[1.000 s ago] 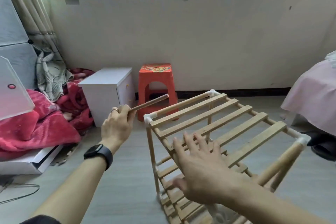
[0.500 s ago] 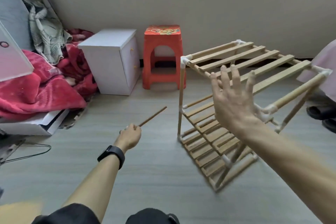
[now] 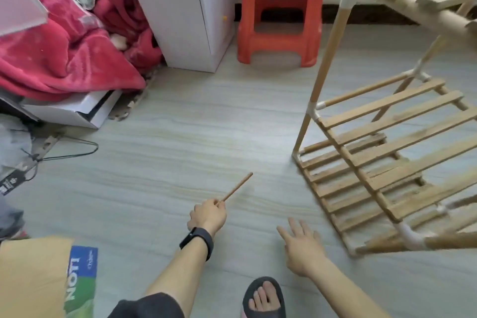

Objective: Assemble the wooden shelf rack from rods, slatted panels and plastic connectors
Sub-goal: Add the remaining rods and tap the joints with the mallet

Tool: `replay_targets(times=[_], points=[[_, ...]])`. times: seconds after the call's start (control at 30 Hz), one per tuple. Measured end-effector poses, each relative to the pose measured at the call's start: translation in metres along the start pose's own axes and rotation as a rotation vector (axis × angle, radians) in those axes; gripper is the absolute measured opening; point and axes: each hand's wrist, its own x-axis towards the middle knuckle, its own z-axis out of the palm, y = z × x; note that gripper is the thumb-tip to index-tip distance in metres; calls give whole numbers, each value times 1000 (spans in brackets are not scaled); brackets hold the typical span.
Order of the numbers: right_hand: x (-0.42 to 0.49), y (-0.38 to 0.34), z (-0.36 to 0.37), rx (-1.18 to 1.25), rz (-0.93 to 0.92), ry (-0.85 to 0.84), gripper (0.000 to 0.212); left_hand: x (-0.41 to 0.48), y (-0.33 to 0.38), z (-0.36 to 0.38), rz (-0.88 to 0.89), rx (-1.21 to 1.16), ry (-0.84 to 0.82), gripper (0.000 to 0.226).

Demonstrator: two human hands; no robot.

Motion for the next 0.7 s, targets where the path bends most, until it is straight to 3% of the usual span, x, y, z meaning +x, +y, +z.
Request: replay_targets(times=[0.13, 0.43, 0.53, 0.7], points=[[22, 4, 31, 8, 21, -104, 79, 10, -20, 25, -111, 48, 33, 33], [26, 15, 30, 76, -10, -132, 68, 5, -26, 52, -114, 154, 24, 41], [14, 15, 23, 234, 8, -100, 66, -2, -4, 42, -16, 125, 9, 48], [-28, 24, 10, 561, 77, 166, 60, -32, 58, 19, 282, 60, -3, 50]])
